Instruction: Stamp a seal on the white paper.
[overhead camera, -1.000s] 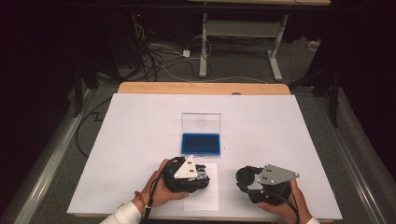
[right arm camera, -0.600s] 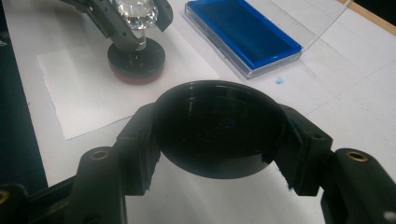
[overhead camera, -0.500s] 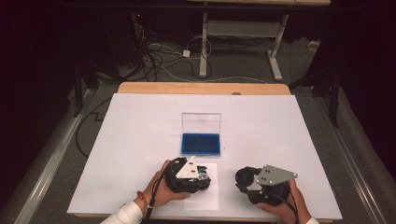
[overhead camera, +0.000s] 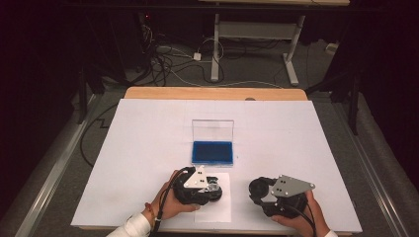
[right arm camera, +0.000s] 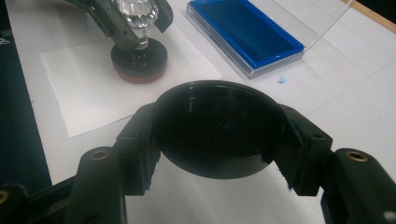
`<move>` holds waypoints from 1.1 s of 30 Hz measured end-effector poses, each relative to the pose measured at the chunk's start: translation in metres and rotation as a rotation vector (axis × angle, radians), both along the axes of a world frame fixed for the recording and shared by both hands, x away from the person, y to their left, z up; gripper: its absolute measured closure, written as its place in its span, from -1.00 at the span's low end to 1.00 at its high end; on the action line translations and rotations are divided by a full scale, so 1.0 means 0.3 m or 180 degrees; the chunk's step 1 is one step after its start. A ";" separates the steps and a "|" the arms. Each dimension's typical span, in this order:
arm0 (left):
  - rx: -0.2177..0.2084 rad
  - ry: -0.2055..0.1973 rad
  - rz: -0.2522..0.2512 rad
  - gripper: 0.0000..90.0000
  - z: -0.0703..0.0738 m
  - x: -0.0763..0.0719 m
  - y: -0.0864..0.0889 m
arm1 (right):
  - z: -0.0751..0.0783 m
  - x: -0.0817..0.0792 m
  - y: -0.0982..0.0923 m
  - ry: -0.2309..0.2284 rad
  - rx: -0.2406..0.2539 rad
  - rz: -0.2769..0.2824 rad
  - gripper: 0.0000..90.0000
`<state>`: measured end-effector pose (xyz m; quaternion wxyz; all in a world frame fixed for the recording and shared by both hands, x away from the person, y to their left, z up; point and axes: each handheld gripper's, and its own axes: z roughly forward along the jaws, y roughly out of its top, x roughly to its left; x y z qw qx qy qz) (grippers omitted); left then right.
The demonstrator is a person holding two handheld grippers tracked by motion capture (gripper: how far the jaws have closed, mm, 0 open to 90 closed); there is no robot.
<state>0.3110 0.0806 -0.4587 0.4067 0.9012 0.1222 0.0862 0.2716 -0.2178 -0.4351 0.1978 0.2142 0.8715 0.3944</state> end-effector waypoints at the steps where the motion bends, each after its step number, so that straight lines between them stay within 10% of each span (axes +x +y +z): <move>1: 0.0004 -0.0006 0.0002 0.21 0.000 -0.001 -0.001 | 0.000 -0.001 0.000 0.0004 0.0007 -0.0004 -0.14; 33: 0.0016 0.0047 -0.0004 0.21 -0.003 0.005 -0.003 | -0.003 -0.004 0.001 0.0007 -0.0027 0.0002 -0.14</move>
